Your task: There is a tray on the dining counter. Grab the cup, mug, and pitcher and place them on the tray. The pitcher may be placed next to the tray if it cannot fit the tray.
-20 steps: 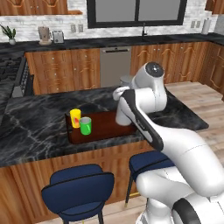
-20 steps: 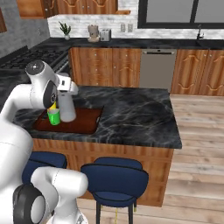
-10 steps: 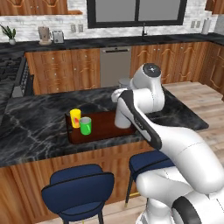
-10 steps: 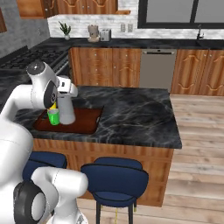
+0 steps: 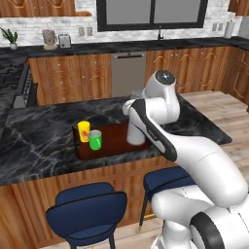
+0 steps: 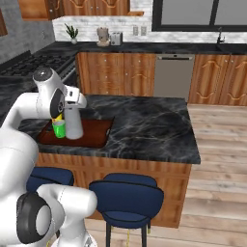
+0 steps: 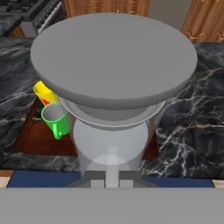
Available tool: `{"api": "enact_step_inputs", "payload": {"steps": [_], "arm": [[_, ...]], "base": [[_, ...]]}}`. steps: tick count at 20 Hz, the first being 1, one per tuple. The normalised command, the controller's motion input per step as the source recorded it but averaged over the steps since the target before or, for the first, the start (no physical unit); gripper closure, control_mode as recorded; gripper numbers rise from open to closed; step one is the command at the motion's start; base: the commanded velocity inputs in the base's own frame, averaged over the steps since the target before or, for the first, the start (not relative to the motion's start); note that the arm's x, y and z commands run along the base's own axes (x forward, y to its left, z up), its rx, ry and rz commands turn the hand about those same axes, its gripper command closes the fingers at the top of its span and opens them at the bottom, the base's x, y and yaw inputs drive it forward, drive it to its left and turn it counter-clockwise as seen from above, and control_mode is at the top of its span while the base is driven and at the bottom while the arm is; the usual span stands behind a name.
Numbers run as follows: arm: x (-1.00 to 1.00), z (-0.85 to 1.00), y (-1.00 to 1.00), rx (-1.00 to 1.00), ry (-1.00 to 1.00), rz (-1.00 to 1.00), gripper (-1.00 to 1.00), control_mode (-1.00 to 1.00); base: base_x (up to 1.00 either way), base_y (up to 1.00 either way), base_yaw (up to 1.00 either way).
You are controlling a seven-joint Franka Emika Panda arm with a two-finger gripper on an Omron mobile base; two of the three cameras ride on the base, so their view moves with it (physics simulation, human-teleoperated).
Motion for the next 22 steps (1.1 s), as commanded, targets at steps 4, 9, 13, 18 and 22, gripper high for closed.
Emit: {"api": "enact_step_inputs", "payload": {"steps": [4, 9, 13, 18, 22], "arm": [[0.00, -0.35, 0.02, 0.00, 0.00, 0.00, 1.00, -1.00], [0.00, -0.26, 0.01, 0.00, 0.00, 0.00, 1.00, -1.00], [0.06, 0.00, 0.00, 0.00, 0.00, 0.00, 1.00, -1.00], [0.16, 0.04, 0.00, 0.00, 0.00, 0.00, 1.00, -1.00], [0.33, 0.05, 0.00, 0.00, 0.00, 0.00, 1.00, -1.00]], "base": [[0.00, 0.00, 0.00], [0.00, 0.00, 0.00], [0.00, 0.00, 0.00], [0.00, 0.00, 0.00], [0.00, 0.00, 0.00]]}}
